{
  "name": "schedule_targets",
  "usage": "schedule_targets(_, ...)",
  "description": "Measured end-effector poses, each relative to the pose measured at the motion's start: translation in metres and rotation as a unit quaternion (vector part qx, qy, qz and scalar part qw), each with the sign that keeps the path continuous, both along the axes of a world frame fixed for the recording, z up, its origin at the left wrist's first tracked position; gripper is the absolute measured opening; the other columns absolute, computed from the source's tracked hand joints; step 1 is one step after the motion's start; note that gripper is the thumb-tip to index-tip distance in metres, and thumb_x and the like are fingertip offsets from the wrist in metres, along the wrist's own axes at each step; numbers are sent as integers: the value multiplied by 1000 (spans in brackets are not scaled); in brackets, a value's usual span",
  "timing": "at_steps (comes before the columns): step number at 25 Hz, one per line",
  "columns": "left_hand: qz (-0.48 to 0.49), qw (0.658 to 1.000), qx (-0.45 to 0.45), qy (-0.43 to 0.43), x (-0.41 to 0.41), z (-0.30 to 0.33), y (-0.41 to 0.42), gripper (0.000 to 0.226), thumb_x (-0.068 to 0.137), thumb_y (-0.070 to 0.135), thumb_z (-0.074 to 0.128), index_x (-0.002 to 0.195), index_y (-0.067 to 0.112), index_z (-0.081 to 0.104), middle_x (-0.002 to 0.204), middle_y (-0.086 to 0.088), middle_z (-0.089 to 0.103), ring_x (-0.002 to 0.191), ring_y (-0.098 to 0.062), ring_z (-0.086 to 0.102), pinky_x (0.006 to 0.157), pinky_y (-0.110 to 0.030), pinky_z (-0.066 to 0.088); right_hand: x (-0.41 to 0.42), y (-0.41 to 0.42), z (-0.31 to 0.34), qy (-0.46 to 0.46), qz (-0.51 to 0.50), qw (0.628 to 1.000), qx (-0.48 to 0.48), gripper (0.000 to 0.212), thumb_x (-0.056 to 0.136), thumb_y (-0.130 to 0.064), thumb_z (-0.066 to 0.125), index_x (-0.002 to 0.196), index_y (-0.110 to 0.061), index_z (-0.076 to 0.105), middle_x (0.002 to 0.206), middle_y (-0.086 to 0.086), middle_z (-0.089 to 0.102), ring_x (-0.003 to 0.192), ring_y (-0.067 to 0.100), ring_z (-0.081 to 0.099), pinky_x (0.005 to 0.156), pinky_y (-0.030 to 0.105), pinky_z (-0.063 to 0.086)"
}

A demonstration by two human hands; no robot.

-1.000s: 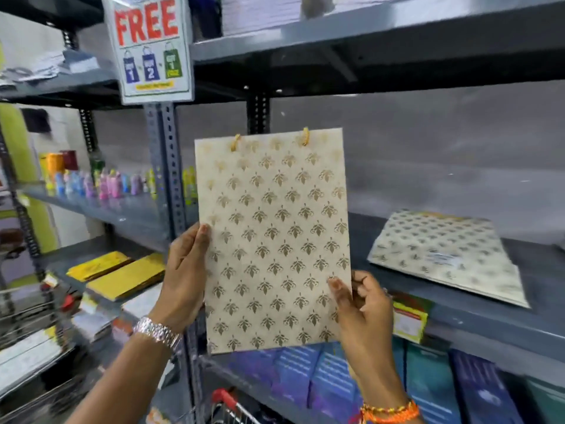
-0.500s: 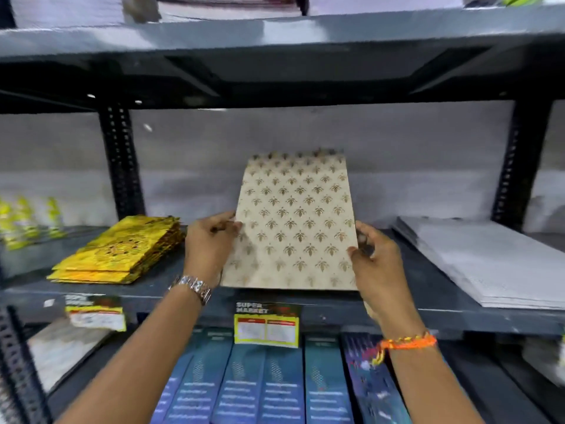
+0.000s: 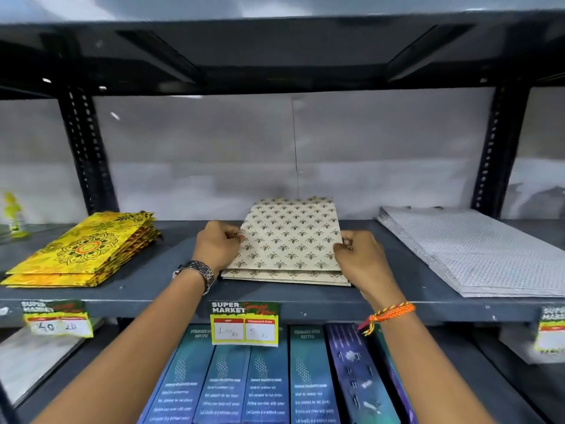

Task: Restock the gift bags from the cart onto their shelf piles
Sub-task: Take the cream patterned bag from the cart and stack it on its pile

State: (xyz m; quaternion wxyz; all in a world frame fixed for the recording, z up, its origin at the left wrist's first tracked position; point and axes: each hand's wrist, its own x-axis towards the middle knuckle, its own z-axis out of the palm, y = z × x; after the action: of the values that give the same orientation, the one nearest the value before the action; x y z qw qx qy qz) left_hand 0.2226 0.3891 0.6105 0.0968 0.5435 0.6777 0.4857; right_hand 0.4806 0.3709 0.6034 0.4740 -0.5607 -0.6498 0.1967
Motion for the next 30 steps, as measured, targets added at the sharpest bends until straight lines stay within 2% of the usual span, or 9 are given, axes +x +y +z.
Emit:
schedule_targets(3,7,997,-20,69,1,1,-5,19,90,16,60,77,16,75,72,-8,69,60,-18,57,58,-20,47,1,-5,3,-38,-10,999,-5,27,83,-10,50,87,13,64,62,6,51,56,17,46,52,25,35)
schedule_targets(6,4,990,-52,135,5,2,-10,18,90,14,57,74,22,61,79,-17,73,56,-21,52,54,-24,44,0,-11,4,-61,-19,998,-8,27,82,-10,50,85,14,63,64,15,59,61,30,56,58,31,44)
schedule_targets(9,-2,986,-73,147,6,6,-15,18,92,19,59,84,10,73,85,-11,73,70,-25,63,64,-26,51,-1,-17,7,-63,-15,998,-17,26,86,-13,53,95,6,68,86,22,74,85,37,68,79,41,57)
schedule_targets(13,-12,991,-36,125,0,14,-33,29,93,19,59,117,6,67,102,-3,67,100,-18,63,91,-22,46,-4,-22,15,-129,-53,990,-3,49,92,-28,55,136,-5,54,128,20,55,125,39,48,106,47,42)
schedule_targets(16,-15,996,53,66,-13,16,-70,51,90,17,66,139,7,55,129,-2,65,119,-14,62,106,-32,46,-25,-35,25,-166,-46,980,100,60,92,-33,55,147,-14,43,138,14,44,131,37,37,107,51,34)
schedule_targets(20,-20,992,111,-57,-41,-13,-139,54,85,9,72,136,4,57,128,-3,66,116,-10,64,101,-27,50,-86,-63,22,-165,69,963,201,60,90,-29,56,148,-17,44,144,11,42,133,34,35,108,48,33)
schedule_targets(24,88,972,136,-171,-87,-74,-219,46,86,0,68,132,3,59,113,-5,71,98,-6,68,92,-20,53,-164,-102,-10,-115,206,928,289,52,85,-24,56,137,-19,58,143,9,48,127,34,44,108,47,35)
schedule_targets(28,268,923,100,-256,-140,-171,-304,36,87,-6,64,123,-7,64,107,-12,71,81,1,69,77,-11,53,-250,-146,-77,-71,398,851,333,40,82,-12,58,120,-16,69,130,7,58,113,30,52,99,40,42)
schedule_targets(30,339,894,42,-291,-158,-231,-342,36,86,-4,67,121,-8,65,108,-12,70,78,4,66,70,-6,50,-286,-165,-125,-98,503,799,314,36,80,-6,59,113,-14,72,122,8,63,108,29,58,98,38,44)
